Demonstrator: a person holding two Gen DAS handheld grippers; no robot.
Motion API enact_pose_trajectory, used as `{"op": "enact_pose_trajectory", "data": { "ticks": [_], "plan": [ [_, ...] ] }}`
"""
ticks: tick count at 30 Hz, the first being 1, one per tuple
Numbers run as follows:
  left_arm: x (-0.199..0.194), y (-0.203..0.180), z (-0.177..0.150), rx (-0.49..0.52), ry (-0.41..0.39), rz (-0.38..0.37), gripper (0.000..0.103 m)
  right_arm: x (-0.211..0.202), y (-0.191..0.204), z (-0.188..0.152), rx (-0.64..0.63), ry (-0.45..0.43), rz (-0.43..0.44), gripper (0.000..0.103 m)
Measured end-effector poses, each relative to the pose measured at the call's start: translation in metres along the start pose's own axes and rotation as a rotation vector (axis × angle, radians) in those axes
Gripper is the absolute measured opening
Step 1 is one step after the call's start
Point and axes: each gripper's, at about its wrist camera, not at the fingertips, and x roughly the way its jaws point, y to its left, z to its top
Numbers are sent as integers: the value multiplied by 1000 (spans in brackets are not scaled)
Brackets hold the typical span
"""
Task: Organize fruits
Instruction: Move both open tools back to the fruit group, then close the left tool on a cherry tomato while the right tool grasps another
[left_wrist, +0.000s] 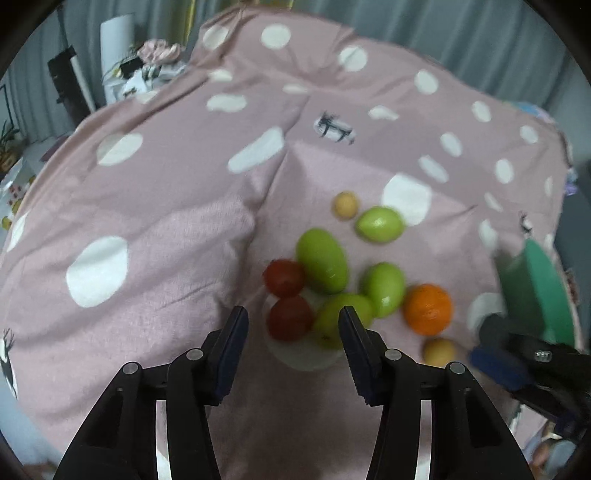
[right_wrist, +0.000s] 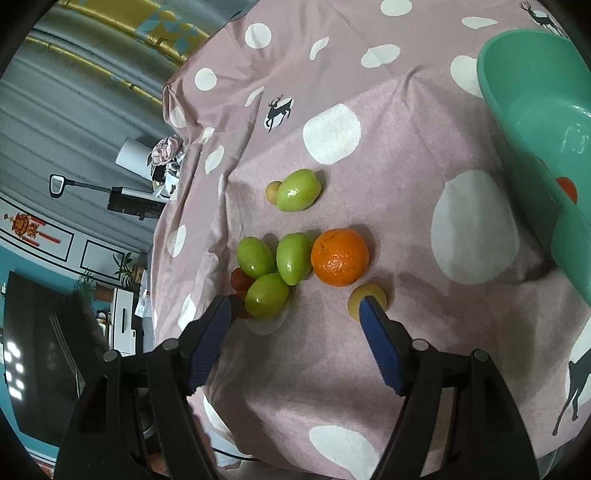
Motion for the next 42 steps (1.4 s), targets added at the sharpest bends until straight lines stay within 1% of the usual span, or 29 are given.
{"op": "enact_pose_trajectory", "data": {
  "ticks": [3, 5, 8, 11, 13, 15, 18, 19, 20, 21, 22, 23, 25, 27, 28, 30, 33, 34, 35, 36, 37, 38, 39, 40, 42],
  "plan": [
    [1, 3, 2, -25, -9, 1, 52, -4, -3, 1, 3, -4, -2, 73],
    [3, 6, 2, -59, -20, 22, 52, -6, -7, 1, 13, -8, -6, 73],
    [4, 9, 3, -66, -22, 34, 44, -10, -13, 1, 33, -10, -2, 73],
    [3, 12, 4, -72, -4, 26, 41, -12, -16, 2, 44, -13, -4, 73],
    [3, 11, 3, -58, 1, 35, 40, -12, -17, 2, 48, -14, -10, 73],
    [3, 8, 3, -34, -8, 62, 39, -11, -17, 2, 50, -13, -12, 73],
    [11, -3, 4, 24, -19, 134, 39, -9, -15, 2, 51, -4, -11, 73],
    [17, -7, 4, 43, -5, 133, 39, -8, -15, 1, 50, 1, -11, 73],
    [25, -8, 4, 43, 36, 115, 36, -8, -14, 1, 47, 5, -11, 73],
    [32, -7, 3, 41, 66, 105, 35, -7, -14, 0, 43, 10, -9, 73],
    [30, -7, 3, 49, 54, 106, 35, -7, -14, 0, 37, 14, -8, 73],
    [30, -7, 3, 50, 67, 91, 35, -6, -14, 0, 36, 14, -9, 73],
    [30, -3, 5, 24, 68, 65, 35, -7, -16, 1, 42, 11, -12, 73],
    [30, -1, 6, 20, 65, 68, 29, -8, -19, 2, 52, 7, -12, 73],
    [29, 0, 6, 15, 63, 64, 29, -8, -20, 2, 56, 4, -8, 73],
    [27, 4, 7, -11, 64, 35, 28, -10, -21, 3, 67, -5, 35, 72],
    [23, 11, 7, -37, 66, -14, 28, -10, -10, 3, 31, 18, 160, 66],
    [20, 13, 7, -47, 63, -24, 28, -9, -3, 3, 8, 26, 205, 64],
    [12, 18, 6, -63, 52, -32, 28, -7, 7, 2, -23, 37, 248, 59],
    [4, 23, 6, -77, 35, -37, 28, -3, 17, 1, -55, 53, 285, 54],
    [-8, 29, 5, -95, 8, -50, 28, 6, 30, -1, -92, 83, 317, 51],
    [-17, 35, 5, -105, -10, -61, 28, 14, 37, -2, -108, 110, 318, 48],
    [-30, 42, 6, -110, -31, -68, 28, 23, 41, -2, -111, 137, 297, 47],
    [-41, 46, 6, -102, -54, -55, 28, 37, 46, -3, -100, 160, 230, 47],
    [-57, 54, 6, -89, -113, -6, 28, 58, 52, -2, -93, 183, 172, 47]
  ]
}}
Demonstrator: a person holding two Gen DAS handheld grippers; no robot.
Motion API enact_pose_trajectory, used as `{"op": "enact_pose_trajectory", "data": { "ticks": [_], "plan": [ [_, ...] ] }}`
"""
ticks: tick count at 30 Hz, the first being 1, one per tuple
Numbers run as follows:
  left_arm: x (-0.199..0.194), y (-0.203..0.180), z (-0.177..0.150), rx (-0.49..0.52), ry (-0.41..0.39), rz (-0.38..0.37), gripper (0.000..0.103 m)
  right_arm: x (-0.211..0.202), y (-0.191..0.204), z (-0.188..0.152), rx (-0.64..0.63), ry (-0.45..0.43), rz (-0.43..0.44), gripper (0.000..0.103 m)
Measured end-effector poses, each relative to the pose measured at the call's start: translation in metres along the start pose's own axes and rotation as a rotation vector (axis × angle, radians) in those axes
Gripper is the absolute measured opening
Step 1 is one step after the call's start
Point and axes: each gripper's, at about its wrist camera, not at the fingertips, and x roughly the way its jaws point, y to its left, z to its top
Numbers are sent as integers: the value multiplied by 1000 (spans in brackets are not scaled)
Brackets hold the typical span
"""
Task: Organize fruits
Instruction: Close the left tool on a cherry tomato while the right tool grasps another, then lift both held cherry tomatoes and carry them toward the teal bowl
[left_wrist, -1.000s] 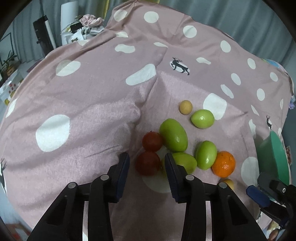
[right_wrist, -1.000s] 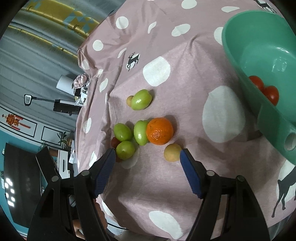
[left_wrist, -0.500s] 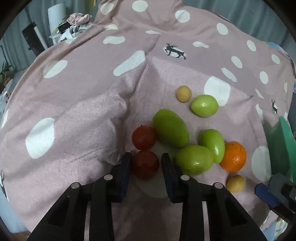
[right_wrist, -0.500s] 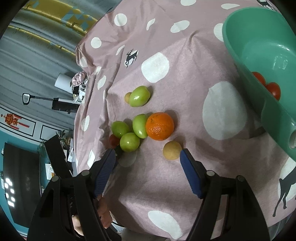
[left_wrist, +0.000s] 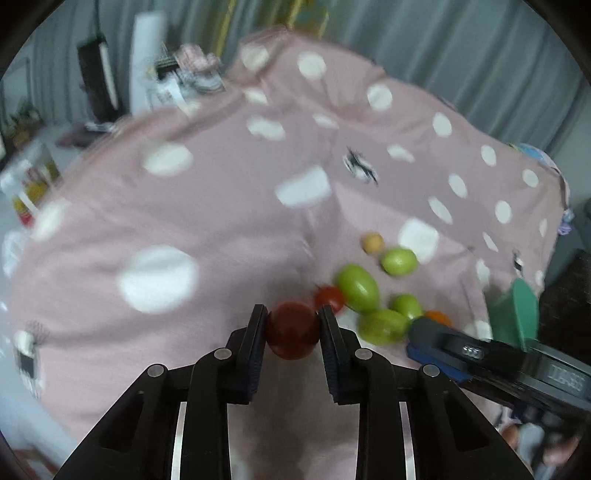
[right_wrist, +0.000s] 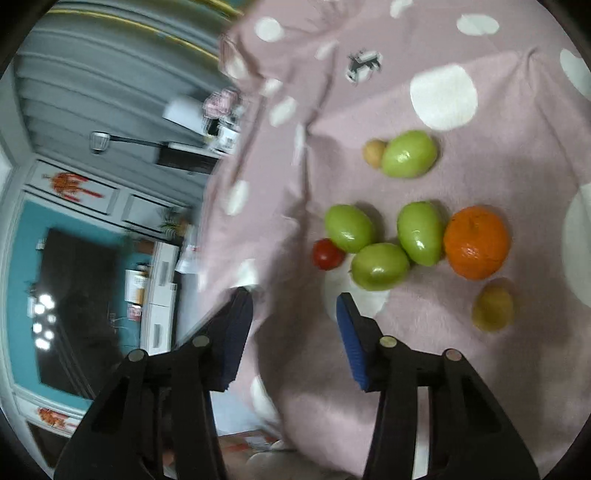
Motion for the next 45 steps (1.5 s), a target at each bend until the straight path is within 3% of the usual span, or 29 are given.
{"op": "enact_pose_trajectory", "data": {
  "ticks": [2, 7, 11, 12, 13, 17, 24, 29, 35, 42, 45],
  "plan": [
    [-6, 8, 1, 8, -14, 2, 28, 17, 1, 7, 13, 21, -41, 47],
    [8, 21, 2, -17, 68, -47, 28, 51, 10, 25, 36, 39, -193, 41],
    [7, 23, 3, -2, 67, -76, 28, 72, 20, 35, 27, 58, -308, 37],
    [8, 26, 3, 6, 74, -84, 28, 78, 21, 35, 16, 57, -348, 27],
    [9, 29, 3, 3, 79, -86, 28, 81, 20, 34, 7, 58, -367, 24],
    [9, 43, 4, -25, 90, -100, 28, 78, 12, 40, 63, -9, -329, 23],
    [8, 54, 5, -38, 94, -108, 28, 61, 6, 34, 45, -75, -290, 21],
    [8, 51, 4, -39, 96, -140, 28, 59, 9, 35, 31, -86, -310, 18],
    [15, 41, 3, -29, 105, -154, 28, 73, 12, 43, 41, -46, -326, 25],
    [43, 76, 7, -152, 163, -142, 28, 78, 19, 55, -3, -69, -359, 21],
    [49, 77, 5, -146, 192, -152, 28, 81, 21, 57, -16, -57, -380, 24]
  ]
}}
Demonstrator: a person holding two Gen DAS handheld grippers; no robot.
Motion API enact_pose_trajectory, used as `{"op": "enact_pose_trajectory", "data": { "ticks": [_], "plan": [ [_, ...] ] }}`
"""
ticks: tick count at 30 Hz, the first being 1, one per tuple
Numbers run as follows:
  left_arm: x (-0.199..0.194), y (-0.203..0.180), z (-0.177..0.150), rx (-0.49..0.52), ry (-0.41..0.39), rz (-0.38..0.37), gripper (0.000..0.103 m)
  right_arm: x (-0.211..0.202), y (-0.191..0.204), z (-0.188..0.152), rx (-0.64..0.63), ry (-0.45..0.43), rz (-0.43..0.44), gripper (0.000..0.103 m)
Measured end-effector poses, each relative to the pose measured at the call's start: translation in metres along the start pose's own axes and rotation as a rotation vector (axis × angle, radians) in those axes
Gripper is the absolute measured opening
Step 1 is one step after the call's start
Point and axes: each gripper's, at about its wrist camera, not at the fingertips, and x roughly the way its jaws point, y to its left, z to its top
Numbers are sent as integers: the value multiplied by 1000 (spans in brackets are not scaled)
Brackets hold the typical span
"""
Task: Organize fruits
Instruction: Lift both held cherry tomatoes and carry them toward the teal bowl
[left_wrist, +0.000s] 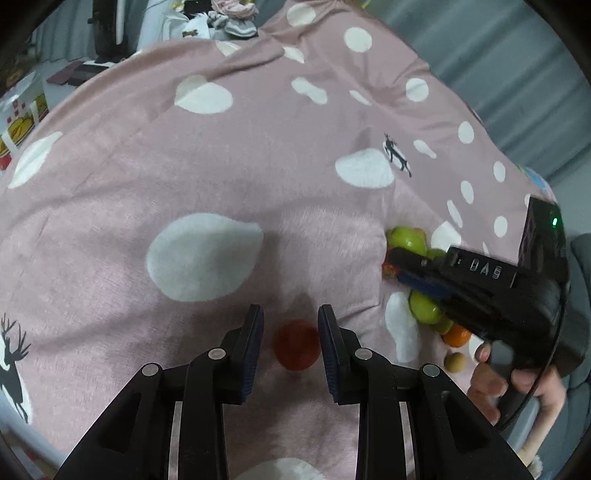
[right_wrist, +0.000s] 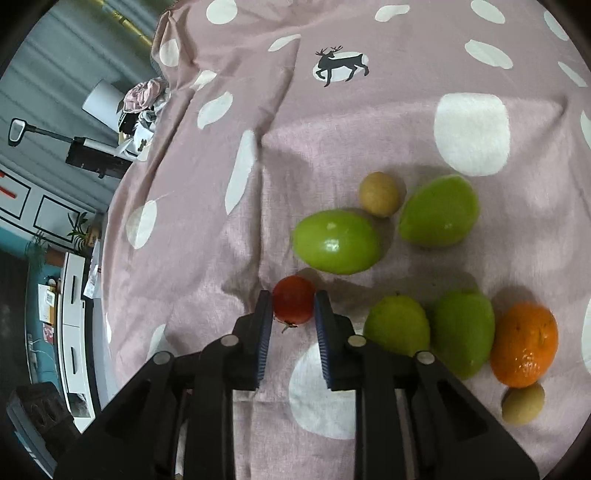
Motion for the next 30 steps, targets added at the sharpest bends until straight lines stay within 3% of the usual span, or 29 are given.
{"op": "enact_pose_trajectory", "data": {
  "ticks": [5, 7, 14, 22, 30],
  "plan": [
    [8, -10, -3, 37, 49, -3, 28, 3, 6, 4, -9, 8, -33, 26],
    [14, -14, -5, 60, 85, 30, 28, 5, 10, 2, -23, 22, -66, 27],
    [19, -20, -7, 101, 48, 69, 29, 6, 14, 6, -54, -3, -94, 26],
    [14, -13, -7, 71, 37, 47, 29, 1, 4, 3, -12, 4, -29, 25],
    [-10, -16, -8, 69, -24, 29, 29, -6, -6, -5, 31, 16, 17, 25]
  ]
}}
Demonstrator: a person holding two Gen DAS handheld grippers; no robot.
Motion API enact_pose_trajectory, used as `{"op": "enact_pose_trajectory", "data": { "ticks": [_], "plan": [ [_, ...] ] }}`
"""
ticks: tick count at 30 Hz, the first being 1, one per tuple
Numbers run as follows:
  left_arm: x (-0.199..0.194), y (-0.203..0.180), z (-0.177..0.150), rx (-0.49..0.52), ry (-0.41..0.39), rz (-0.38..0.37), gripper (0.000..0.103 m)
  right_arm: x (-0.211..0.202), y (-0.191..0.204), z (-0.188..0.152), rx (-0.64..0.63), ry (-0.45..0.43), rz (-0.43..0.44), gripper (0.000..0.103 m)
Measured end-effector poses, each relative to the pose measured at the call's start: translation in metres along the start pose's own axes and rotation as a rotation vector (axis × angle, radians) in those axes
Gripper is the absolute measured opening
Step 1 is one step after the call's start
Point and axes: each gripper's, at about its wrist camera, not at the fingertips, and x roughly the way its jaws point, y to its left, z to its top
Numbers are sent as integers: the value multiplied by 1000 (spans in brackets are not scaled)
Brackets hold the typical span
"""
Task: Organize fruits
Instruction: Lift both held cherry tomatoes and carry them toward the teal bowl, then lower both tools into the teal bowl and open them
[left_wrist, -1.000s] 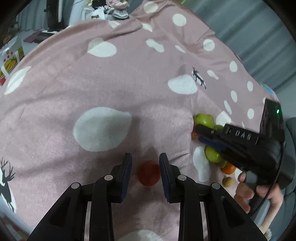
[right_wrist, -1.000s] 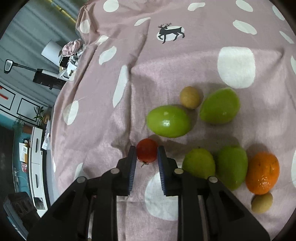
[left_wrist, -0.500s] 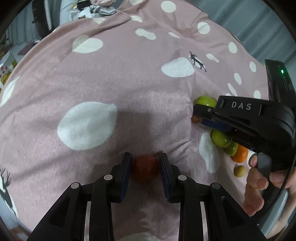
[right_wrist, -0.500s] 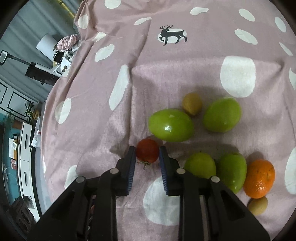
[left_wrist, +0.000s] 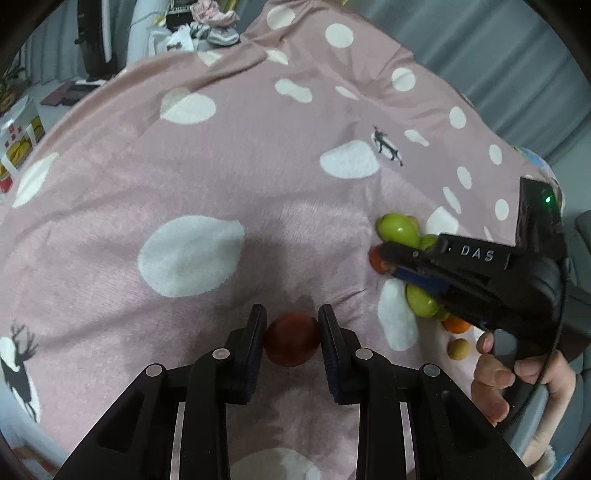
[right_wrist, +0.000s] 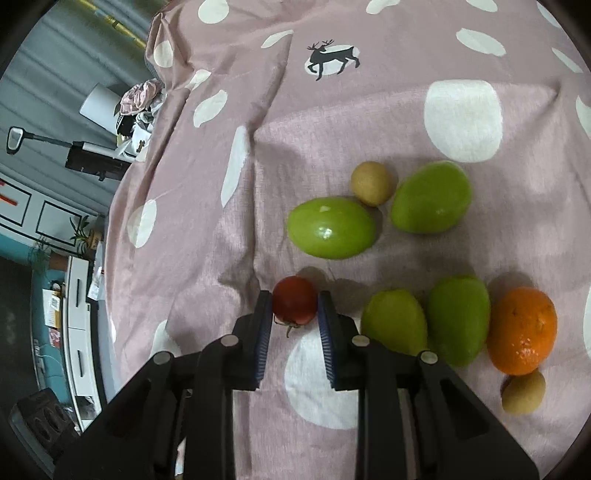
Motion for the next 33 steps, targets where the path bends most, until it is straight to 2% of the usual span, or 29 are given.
{"op": "enact_pose_trajectory", "data": {
  "ticks": [6, 11, 15, 18, 21, 24, 26, 29, 31, 33],
  "plan": [
    [-22, -10, -1, 16, -57, -55, 29, -34, -8, -5, 7, -66, 82, 25],
    [-30, -43, -8, 85, -84, -84, 29, -100, -24, -25, -21, -184, 107, 25],
    [-41, -91, -18, 165, -115, -105, 29, -154, -62, -42, 22, -289, 98, 25],
    [-41, -133, -28, 238, -139, -188, 29, -193, -104, -59, 70, -360, 99, 25],
    [-35, -182, -40, 314, -132, -234, 29, -226, -147, -76, 130, -447, 38, 25],
    [-29, -235, -55, 422, -163, -271, 29, -256, -189, -89, 192, -562, -27, 25],
    [-14, -269, -61, 465, -126, -323, 29, -264, -208, -90, 219, -594, -35, 25],
    [12, -317, -72, 546, -92, -307, 29, -266, -233, -86, 247, -565, -29, 25],
    [27, -339, -76, 551, -71, -302, 29, -267, -245, -86, 260, -564, -45, 25],
    [39, -351, -78, 533, -42, -348, 29, -269, -256, -86, 288, -580, -36, 25]
  ]
}}
